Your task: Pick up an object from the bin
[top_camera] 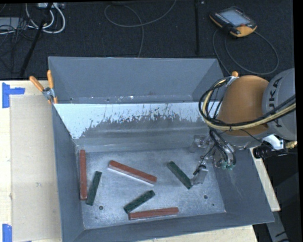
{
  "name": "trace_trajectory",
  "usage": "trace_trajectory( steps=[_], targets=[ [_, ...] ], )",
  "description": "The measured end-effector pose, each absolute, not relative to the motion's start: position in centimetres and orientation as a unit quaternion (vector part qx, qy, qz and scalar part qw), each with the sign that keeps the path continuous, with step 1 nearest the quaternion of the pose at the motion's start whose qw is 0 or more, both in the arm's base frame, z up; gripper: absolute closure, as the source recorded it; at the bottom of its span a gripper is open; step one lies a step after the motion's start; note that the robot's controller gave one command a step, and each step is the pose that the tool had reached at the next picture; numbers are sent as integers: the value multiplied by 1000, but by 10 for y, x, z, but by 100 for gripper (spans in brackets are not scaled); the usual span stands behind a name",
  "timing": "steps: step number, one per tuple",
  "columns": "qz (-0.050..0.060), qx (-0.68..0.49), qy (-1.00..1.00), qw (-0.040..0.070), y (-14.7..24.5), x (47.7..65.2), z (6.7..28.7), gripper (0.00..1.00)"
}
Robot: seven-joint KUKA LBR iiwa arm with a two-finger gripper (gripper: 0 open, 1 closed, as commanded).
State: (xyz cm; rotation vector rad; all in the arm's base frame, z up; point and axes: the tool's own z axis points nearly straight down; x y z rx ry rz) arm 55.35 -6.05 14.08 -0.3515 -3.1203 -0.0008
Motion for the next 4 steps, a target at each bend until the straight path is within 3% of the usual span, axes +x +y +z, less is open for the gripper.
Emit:
trace_trajectory(
  steps=[1,2,4],
  targets=[
    [0,-143,-990,0,-61,551,90,0],
    [0,-219,-976,1,-62,547,71,100],
    [0,-219,-976,1,-62,546,73,100]
  ],
)
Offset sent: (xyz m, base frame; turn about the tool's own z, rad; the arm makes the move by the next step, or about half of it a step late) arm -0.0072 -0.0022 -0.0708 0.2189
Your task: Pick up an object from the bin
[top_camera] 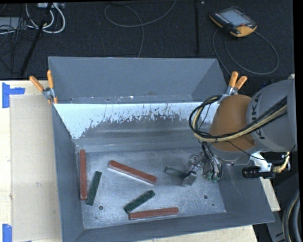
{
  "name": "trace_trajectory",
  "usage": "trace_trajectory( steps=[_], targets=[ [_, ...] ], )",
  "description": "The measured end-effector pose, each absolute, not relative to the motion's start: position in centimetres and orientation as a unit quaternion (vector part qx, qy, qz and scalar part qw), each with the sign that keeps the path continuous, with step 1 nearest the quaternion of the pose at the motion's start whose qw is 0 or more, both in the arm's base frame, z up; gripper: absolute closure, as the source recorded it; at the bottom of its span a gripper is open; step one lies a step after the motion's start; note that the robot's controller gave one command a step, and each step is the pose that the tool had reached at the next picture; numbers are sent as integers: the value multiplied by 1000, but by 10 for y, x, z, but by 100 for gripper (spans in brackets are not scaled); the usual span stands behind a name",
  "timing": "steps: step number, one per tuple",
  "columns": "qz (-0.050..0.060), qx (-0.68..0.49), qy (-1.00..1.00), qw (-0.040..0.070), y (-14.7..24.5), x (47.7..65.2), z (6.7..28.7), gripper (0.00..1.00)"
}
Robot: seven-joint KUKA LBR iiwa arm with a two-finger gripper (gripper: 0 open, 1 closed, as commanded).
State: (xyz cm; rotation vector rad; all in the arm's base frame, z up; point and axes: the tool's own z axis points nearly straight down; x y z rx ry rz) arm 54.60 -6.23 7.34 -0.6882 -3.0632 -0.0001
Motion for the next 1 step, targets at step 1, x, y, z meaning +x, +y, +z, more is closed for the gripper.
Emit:
trace_trajectory(
  steps=[1],
  targets=[
    [0,-219,-976,1,-62,546,83,100]
  ],
)
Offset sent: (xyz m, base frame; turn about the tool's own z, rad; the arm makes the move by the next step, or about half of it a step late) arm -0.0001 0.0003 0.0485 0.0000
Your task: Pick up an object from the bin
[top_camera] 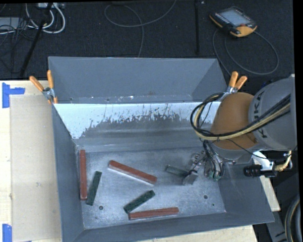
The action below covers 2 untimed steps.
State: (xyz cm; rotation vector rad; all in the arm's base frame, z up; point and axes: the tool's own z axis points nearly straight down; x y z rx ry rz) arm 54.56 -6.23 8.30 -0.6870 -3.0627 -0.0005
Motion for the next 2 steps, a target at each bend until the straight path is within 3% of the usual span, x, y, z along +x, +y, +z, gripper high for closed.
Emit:
trace_trajectory(
  steps=[2],
  targets=[
    [0,-219,-976,1,-62,546,105,100]
  ],
)
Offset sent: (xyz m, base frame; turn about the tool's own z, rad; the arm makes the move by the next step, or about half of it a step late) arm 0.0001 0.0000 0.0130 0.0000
